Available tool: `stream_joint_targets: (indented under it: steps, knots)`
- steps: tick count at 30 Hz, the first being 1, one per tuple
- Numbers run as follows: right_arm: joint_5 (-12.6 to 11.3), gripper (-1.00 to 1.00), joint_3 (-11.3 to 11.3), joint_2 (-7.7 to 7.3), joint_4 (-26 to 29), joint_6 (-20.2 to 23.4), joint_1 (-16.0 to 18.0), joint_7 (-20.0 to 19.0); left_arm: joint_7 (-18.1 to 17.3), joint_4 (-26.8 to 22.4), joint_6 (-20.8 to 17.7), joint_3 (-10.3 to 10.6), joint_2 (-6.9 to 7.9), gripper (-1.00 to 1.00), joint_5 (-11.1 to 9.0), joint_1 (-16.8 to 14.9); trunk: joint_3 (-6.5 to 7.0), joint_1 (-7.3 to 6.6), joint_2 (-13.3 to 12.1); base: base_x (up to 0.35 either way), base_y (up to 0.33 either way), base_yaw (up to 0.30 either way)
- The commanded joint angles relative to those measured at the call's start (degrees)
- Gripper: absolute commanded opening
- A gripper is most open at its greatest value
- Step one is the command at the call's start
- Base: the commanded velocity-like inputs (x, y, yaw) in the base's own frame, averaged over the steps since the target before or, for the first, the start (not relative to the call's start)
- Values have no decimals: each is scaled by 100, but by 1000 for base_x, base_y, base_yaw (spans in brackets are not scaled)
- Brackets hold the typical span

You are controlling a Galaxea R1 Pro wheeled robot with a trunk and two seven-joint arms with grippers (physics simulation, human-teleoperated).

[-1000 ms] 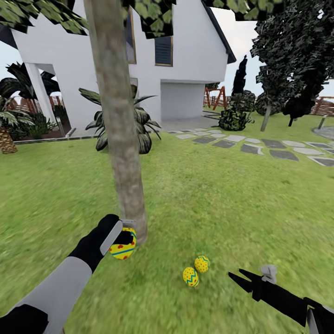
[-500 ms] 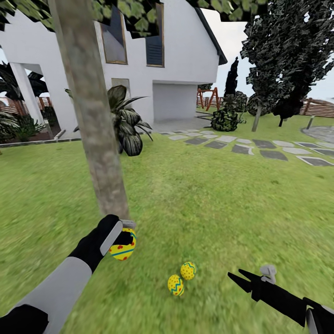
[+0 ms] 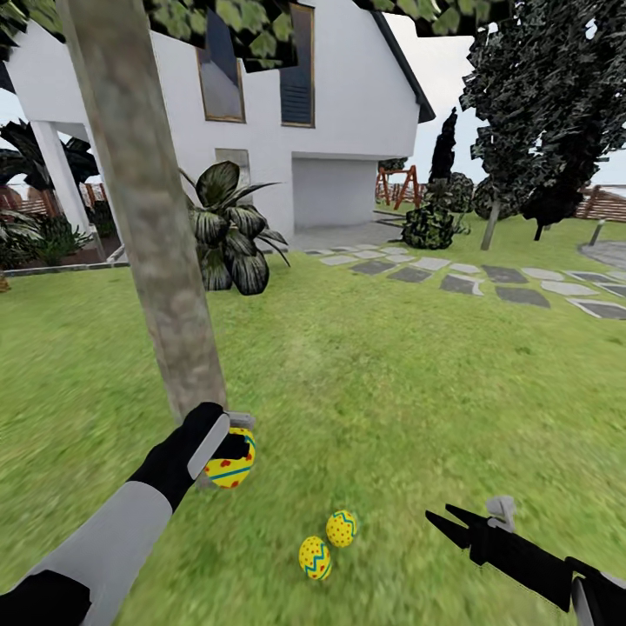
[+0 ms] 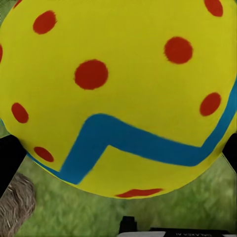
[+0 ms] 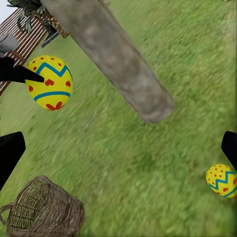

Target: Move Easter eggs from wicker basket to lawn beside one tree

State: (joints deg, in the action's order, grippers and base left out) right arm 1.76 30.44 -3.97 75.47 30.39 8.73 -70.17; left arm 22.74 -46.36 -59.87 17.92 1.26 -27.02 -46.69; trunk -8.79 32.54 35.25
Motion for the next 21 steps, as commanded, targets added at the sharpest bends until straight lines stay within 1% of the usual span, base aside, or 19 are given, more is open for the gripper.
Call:
stream_joint_targets:
  steps: [1, 5, 21]
  knots:
    - [18, 100, 12, 1, 3, 45, 6, -32, 55, -5, -13, 27, 6, -100, -59, -9, -5, 5, 9, 244, -231, 140]
    - [22, 100, 2, 1, 10, 50, 6, -32, 55, -5, -13, 27, 6, -100, -58, -9, 13, 5, 9, 246, -229, 141]
    - [22, 100, 6, 1, 11, 45, 6, -32, 55, 4, -13, 27, 6, -100, -65, -8, 15, 5, 9, 290, -160, 4]
